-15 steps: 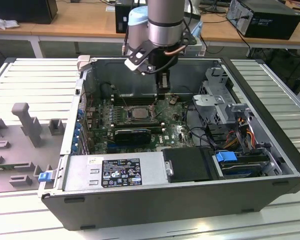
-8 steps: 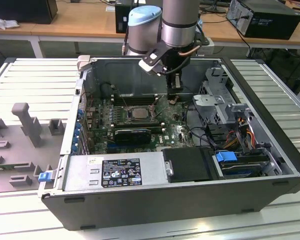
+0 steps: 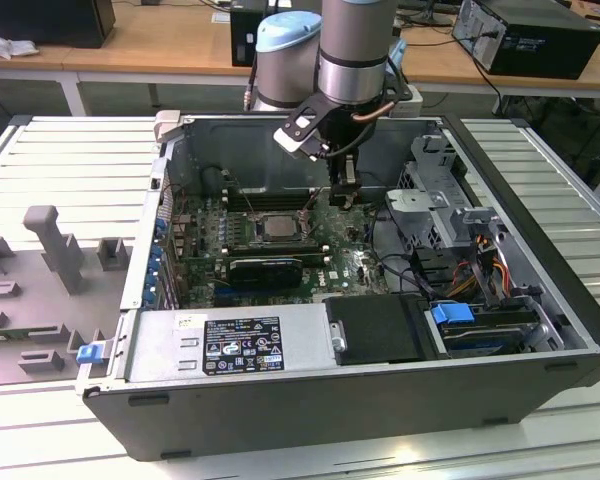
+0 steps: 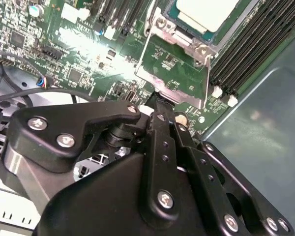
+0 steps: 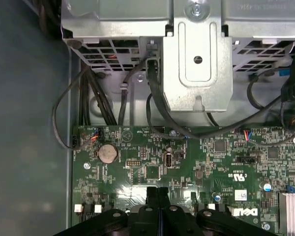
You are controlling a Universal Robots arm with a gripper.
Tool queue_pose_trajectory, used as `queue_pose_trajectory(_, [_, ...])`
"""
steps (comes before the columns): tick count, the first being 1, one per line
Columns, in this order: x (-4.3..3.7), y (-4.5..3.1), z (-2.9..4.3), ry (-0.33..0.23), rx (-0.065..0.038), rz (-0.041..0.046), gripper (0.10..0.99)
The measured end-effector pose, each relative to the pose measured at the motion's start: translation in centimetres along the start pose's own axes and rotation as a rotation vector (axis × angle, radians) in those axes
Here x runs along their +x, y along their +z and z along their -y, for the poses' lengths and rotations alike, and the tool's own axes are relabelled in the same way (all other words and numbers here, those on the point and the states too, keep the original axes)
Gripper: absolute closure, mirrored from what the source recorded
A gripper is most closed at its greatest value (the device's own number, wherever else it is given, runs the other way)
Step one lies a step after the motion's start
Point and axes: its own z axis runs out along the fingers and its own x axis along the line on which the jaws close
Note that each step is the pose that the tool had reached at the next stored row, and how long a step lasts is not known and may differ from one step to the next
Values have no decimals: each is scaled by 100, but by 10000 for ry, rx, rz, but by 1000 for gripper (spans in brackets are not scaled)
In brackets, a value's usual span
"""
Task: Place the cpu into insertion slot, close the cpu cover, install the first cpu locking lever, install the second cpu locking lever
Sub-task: 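Close the cpu cover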
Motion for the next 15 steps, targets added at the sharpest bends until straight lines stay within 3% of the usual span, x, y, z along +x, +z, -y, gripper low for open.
queue_pose_trajectory(15, [0,-4,61,0,0,-3,980])
